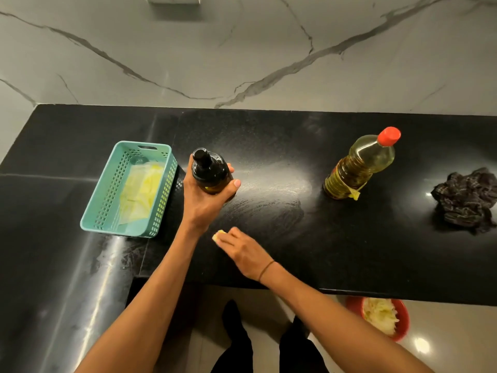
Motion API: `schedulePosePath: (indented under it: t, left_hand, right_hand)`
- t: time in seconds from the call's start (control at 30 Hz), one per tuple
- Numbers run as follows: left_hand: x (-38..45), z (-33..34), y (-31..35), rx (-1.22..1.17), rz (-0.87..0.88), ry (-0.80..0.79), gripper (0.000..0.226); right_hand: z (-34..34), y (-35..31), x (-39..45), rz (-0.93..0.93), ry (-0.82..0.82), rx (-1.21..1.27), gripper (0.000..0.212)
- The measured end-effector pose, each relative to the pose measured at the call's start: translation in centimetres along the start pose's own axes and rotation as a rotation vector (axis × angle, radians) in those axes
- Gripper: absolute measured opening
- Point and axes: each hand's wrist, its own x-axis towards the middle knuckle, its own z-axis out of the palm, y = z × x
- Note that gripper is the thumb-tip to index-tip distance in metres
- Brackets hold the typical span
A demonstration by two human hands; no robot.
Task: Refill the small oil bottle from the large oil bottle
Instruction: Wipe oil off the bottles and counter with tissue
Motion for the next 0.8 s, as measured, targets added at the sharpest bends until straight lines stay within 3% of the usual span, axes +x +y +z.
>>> schedulePosePath:
  t: [0.07,0.23,0.33,0.43,0.57,0.8]
  left_hand:
    - [0.0,-0.1,-0.1,0.001,-0.003,0.004,0.068]
    - [-0.1,0.5,-0.6,-0.029,-0.026,-0.017,0.067]
    - [-0.3,1.6,-1.0,-0.076,-0.037,-0.017,0.069]
    - [-0.3,3.2,-1.9,-0.094,-0.035,-0.044,0.067]
    - [0.0,5.8,-4.1,-0.111,-0.080,-0.067,0.065]
    - [0.5,9.4,-7.2,-0.114,-0.166,-0.085,0.066]
  right_hand:
    - [-1.5,3.1,-2.2,0.113,0.085,-0.043,0.053]
    - [-7.2,12.4,-5.5,0.743,0.335,-0.105,0.031]
    - [-8.2,13.3,-6.8,0.886,0.389,-0.167,0.029]
    - [-6.8,10.7,-7.8,0.885,0.459,-0.113,0.024]
    - [-5.0,6.0,-8.7,0.815,0.535,0.268,0.023]
    - [-5.8,4.0,-7.7,1.280,1.030,1.160,0.022]
